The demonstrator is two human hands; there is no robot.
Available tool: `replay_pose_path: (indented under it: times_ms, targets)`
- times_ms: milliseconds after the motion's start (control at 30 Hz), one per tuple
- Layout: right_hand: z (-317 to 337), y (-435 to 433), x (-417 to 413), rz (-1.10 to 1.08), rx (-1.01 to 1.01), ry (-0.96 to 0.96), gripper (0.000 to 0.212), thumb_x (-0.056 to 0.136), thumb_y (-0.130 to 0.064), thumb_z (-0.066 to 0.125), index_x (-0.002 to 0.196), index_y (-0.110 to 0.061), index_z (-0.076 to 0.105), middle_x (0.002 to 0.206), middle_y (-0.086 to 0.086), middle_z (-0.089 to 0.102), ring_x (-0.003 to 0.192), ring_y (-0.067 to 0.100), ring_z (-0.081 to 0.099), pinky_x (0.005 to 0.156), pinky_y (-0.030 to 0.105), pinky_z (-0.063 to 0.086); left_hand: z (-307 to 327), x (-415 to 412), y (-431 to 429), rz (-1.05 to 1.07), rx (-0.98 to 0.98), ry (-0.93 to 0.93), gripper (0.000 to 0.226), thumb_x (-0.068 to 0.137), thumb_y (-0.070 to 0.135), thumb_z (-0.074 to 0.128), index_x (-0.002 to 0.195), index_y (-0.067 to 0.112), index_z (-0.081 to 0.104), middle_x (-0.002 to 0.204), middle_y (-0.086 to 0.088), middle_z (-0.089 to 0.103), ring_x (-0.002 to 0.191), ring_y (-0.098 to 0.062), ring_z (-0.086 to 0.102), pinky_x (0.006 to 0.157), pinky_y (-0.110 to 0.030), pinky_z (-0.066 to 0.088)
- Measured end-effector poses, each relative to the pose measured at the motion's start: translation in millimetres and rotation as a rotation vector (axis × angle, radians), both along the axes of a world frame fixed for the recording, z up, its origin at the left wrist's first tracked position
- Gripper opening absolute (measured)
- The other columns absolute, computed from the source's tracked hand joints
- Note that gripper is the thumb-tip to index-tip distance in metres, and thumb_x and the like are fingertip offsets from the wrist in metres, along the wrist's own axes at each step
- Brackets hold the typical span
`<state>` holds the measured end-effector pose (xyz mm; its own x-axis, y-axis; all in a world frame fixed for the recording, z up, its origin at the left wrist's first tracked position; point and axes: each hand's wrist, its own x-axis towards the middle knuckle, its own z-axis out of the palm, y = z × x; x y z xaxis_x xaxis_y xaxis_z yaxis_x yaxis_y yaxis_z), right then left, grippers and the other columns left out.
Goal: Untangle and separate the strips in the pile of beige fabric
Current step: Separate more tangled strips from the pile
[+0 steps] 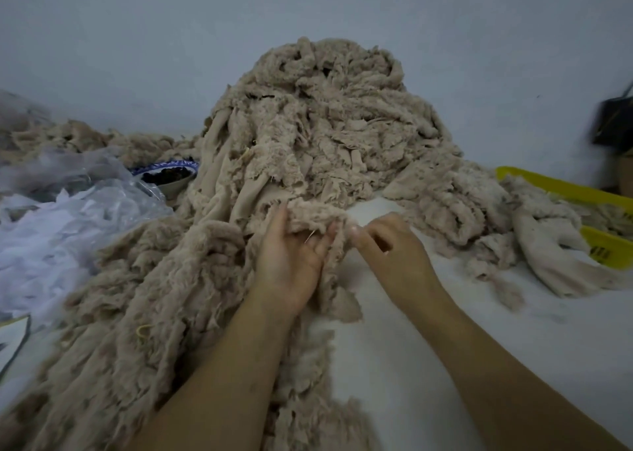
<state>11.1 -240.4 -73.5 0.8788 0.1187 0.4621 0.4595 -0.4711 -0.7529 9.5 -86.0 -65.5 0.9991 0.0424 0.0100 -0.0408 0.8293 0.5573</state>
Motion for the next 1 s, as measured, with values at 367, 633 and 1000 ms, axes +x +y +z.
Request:
replay_pose_path:
  times_ms: [367, 633, 1000]
  targets:
    - [-3, 0, 4, -0.083, 0.011, -0.143, 0.029, 0.101, -0.022, 0.054, 0.073, -0.015, 0.055, 0.085, -0.004, 0.045, 0.079, 0.006, 0.048, 0.066, 0.015, 0.036, -20, -7, -29, -0.017, 0.774, -0.066, 0.040, 0.100, 0.050, 0.049, 0.103, 0.020, 0.075, 0.102, -0.008, 0.076, 0.097, -0.024, 0.072, 0.080, -0.034, 0.056]
    - [-2, 2, -5, 0.053, 0.222, 0.088, 0.039, 0.099, -0.019, 0.051, 0.061, -0.013, 0.048, 0.069, -0.007, 0.048, 0.058, 0.005, 0.044, 0.054, 0.011, 0.036, -15, -7, -25, -0.038, 0.672, -0.121, 0.027, 0.090, 0.045, 0.066, 0.089, 0.019, 0.074, 0.093, -0.007, 0.074, 0.089, -0.020, 0.071, 0.075, -0.027, 0.056]
    - [-3, -17, 4, -0.071, 0.350, 0.236, 0.056, 0.095, -0.061, 0.049, 0.056, -0.024, 0.066, 0.060, -0.007, 0.064, 0.053, 0.002, 0.055, 0.058, 0.019, 0.047, -5, 1, -11, 0.056, 0.176, 0.058, 0.019, 0.102, 0.008, 0.048, 0.089, 0.011, 0.061, 0.078, -0.006, 0.072, 0.068, -0.013, 0.069, 0.065, -0.027, 0.059]
